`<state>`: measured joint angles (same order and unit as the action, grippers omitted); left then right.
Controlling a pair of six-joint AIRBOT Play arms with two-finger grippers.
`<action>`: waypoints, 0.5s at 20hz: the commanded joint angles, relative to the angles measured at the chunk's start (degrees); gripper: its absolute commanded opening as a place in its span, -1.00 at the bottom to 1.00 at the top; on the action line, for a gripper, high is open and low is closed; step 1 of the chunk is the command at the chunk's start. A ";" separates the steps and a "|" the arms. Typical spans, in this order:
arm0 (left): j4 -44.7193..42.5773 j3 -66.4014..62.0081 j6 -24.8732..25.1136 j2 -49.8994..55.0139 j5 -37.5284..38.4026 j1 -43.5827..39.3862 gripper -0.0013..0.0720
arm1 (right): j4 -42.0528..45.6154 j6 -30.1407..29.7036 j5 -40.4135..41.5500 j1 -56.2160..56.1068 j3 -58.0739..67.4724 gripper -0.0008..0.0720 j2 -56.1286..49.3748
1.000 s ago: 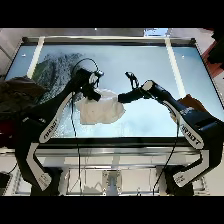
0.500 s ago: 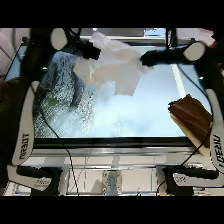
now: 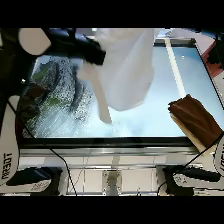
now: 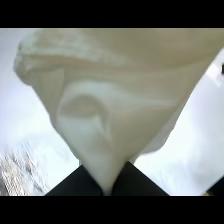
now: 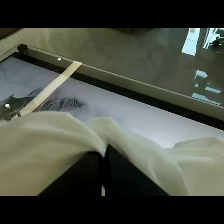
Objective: Fold the shirts.
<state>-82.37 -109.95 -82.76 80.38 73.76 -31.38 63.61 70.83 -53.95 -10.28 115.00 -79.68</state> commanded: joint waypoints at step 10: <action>-18.27 46.75 -14.25 -0.50 3.80 0.02 -0.93 | -5.33 0.13 2.21 -19.30 -1.44 -0.89 -33.20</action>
<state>-91.55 -71.92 -91.70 79.94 79.33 -31.44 58.96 70.87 -52.51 -25.06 113.60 -104.90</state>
